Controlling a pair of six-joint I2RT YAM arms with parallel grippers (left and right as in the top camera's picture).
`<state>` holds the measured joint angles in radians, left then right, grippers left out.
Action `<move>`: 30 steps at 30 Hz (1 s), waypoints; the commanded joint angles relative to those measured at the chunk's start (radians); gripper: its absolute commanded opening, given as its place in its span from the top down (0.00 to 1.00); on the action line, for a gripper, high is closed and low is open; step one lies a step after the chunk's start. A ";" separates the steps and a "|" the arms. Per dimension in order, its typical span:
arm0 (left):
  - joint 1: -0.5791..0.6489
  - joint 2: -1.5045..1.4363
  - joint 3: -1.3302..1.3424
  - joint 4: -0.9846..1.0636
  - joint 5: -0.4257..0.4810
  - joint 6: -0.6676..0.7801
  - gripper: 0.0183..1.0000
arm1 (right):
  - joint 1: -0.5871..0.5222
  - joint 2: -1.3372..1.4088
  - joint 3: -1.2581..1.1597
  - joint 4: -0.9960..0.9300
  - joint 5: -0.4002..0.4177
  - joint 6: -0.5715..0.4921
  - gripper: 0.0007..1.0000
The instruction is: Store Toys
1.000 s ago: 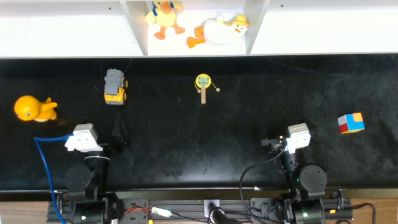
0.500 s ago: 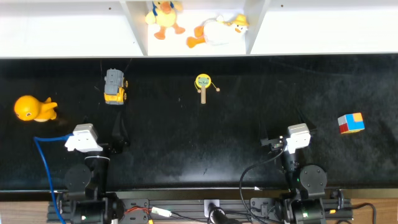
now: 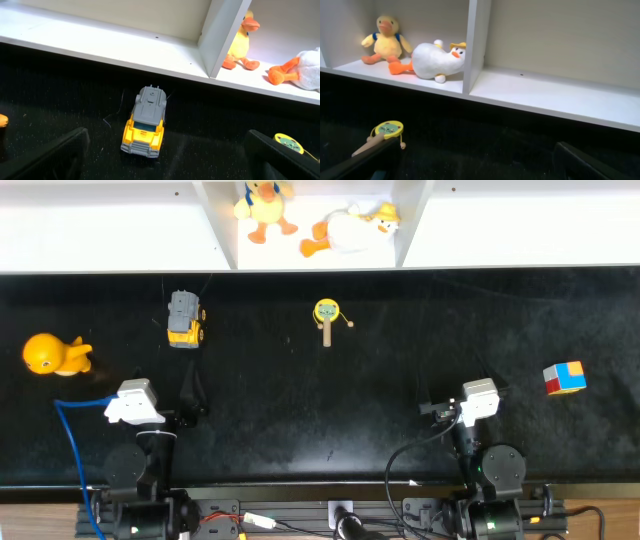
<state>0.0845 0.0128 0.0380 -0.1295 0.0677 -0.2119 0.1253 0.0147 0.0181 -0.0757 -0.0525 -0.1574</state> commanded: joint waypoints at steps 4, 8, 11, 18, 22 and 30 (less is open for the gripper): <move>-0.006 -0.010 -0.008 0.005 0.006 -0.021 0.00 | 0.005 -0.009 -0.013 0.002 -0.006 0.004 0.01; -0.006 -0.010 -0.008 0.006 0.006 -0.021 0.00 | 0.005 -0.009 -0.013 0.002 -0.006 0.004 0.01; -0.006 -0.011 -0.008 0.006 0.006 -0.021 0.00 | 0.005 -0.009 -0.013 0.002 -0.006 0.004 0.00; -0.006 -0.010 -0.008 0.033 -0.018 -0.022 0.00 | 0.005 -0.009 -0.013 0.002 -0.006 0.004 0.00; -0.006 -0.010 -0.008 0.014 -0.016 -0.024 0.00 | 0.005 -0.009 -0.013 0.002 -0.006 0.004 0.00; -0.006 -0.010 -0.007 0.032 0.009 -0.029 0.00 | 0.005 -0.009 -0.013 0.002 -0.006 0.004 0.01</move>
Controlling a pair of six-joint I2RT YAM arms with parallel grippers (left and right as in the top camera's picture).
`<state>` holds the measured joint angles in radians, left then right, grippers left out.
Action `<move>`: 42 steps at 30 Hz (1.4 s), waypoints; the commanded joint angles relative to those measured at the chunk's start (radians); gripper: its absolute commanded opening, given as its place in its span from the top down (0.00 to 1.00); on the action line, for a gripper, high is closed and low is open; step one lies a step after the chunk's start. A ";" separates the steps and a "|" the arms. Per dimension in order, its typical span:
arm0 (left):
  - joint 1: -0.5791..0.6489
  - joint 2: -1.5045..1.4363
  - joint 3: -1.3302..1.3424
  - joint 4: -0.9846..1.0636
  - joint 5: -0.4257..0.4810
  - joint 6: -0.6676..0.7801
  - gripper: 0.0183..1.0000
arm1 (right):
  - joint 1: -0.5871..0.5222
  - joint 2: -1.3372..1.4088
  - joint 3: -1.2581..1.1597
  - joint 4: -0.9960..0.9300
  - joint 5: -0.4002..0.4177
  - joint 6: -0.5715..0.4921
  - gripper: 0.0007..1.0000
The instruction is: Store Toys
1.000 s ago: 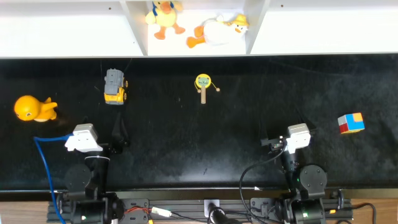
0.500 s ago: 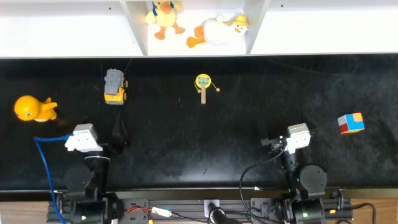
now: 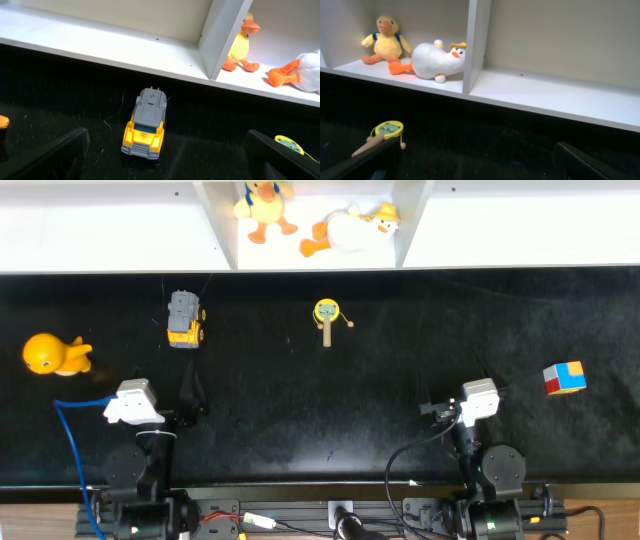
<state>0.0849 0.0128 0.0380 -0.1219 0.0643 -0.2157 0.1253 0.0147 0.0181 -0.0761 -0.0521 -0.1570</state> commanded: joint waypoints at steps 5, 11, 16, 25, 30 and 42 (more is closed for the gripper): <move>-0.006 0.004 0.084 -0.021 -0.015 -0.026 0.00 | 0.005 -0.009 -0.013 0.002 -0.006 0.003 0.00; -0.006 0.186 0.380 -0.232 -0.216 -0.017 0.00 | 0.005 -0.009 -0.013 0.002 -0.006 0.003 0.00; 0.013 0.483 0.708 -0.394 -0.320 0.035 0.00 | 0.005 -0.009 -0.013 0.002 -0.006 0.003 0.00; 0.208 0.931 1.188 -0.519 -0.358 0.190 0.00 | 0.005 -0.009 -0.013 0.002 -0.006 0.003 0.00; 0.451 1.050 1.292 -0.507 -0.166 0.241 0.00 | 0.005 -0.009 -0.013 0.002 -0.006 0.003 0.00; 0.834 1.188 1.288 -0.654 0.173 0.575 0.00 | 0.005 -0.009 -0.013 0.002 -0.006 0.003 0.00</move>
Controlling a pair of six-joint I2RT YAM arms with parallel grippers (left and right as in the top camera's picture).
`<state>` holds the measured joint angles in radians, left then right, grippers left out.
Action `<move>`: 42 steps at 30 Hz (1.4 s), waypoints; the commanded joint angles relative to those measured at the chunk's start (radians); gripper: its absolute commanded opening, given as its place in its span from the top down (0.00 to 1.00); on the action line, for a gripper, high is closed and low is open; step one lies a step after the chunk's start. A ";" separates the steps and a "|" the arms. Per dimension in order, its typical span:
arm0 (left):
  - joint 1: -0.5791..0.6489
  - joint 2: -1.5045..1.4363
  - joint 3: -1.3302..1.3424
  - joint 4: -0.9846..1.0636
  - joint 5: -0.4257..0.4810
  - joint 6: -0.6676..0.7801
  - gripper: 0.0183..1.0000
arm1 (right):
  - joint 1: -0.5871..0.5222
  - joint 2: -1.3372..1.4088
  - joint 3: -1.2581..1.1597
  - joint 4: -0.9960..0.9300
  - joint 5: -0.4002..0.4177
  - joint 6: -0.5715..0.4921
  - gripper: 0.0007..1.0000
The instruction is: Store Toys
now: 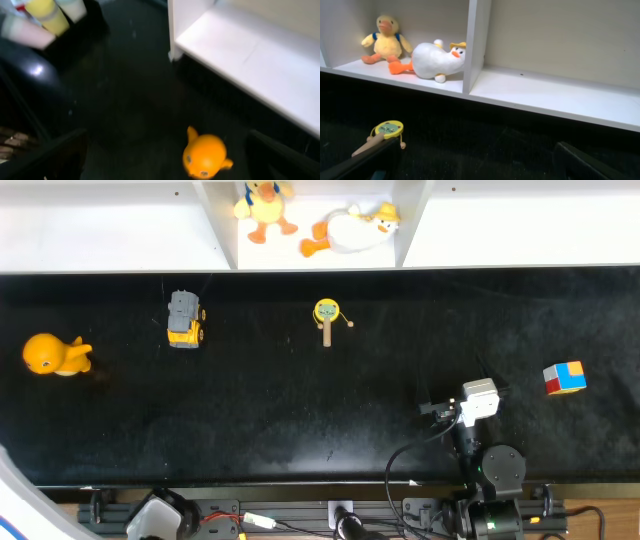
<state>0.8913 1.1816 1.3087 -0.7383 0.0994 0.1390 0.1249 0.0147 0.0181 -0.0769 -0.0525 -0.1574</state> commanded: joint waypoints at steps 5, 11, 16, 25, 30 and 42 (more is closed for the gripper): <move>0.052 0.025 -0.053 -0.053 0.248 0.359 0.00 | 0.006 -0.009 -0.013 0.003 -0.006 0.004 0.00; 0.104 0.026 -0.193 0.002 0.317 0.418 0.00 | 0.006 -0.009 -0.013 0.003 -0.006 0.004 0.00; 0.158 0.026 -0.288 0.032 0.463 0.529 0.00 | 0.006 -0.009 -0.013 0.003 -0.006 0.004 0.01; 0.174 0.032 -0.459 0.193 0.488 0.568 0.00 | 0.006 -0.009 -0.013 0.003 -0.006 0.004 0.00; 0.174 0.073 -0.522 0.287 0.496 0.568 0.00 | 0.006 -0.009 -0.013 0.003 -0.006 0.004 0.00; 0.174 0.253 -0.531 0.476 0.622 0.563 0.07 | 0.006 -0.009 -0.013 0.003 -0.006 0.004 0.00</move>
<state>1.0565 1.4139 0.7891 -0.2802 0.6445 0.6884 0.1253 0.0147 0.0181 -0.0769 -0.0525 -0.1574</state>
